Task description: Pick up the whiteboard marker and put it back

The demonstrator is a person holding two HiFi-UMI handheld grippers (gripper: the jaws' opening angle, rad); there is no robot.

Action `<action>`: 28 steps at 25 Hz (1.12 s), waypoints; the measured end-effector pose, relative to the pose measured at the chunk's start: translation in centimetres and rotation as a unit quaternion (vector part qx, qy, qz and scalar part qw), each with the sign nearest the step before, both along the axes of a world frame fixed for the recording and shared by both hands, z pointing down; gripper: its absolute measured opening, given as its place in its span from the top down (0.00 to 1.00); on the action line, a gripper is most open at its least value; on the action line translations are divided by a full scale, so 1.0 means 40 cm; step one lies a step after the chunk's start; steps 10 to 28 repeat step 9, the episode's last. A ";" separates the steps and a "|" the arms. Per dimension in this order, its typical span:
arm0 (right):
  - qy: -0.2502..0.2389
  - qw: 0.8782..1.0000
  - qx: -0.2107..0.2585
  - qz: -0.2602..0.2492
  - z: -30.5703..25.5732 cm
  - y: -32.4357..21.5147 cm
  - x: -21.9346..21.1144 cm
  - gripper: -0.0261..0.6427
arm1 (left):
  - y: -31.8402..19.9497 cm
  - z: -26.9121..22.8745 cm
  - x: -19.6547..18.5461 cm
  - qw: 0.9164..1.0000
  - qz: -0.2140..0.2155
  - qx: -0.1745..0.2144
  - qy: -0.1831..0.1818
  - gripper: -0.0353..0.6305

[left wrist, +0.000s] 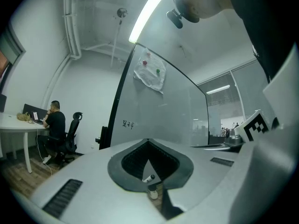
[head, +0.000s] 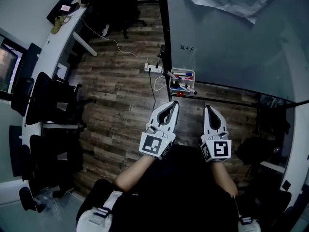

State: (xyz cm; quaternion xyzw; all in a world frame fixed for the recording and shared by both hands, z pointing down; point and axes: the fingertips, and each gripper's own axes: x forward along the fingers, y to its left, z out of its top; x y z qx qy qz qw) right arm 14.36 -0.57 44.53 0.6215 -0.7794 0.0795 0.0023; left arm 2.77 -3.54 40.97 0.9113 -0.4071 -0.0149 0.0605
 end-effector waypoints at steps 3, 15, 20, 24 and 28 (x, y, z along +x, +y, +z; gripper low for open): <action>0.000 1.000 0.001 -0.001 0.000 -0.004 0.001 0.94 | -0.004 -0.010 -0.001 1.000 -0.001 0.005 0.003 0.94; -0.008 1.000 0.002 0.009 -0.016 -0.023 0.006 0.94 | -0.012 -0.013 0.009 1.000 0.003 0.013 0.007 0.94; -0.008 1.000 0.002 0.009 -0.016 -0.023 0.006 0.94 | -0.012 -0.013 0.009 1.000 0.003 0.013 0.007 0.94; -0.008 1.000 0.002 0.009 -0.016 -0.023 0.006 0.94 | -0.012 -0.013 0.009 1.000 0.003 0.013 0.007 0.94; -0.008 1.000 0.002 0.009 -0.016 -0.023 0.006 0.94 | -0.012 -0.013 0.009 1.000 0.003 0.013 0.007 0.94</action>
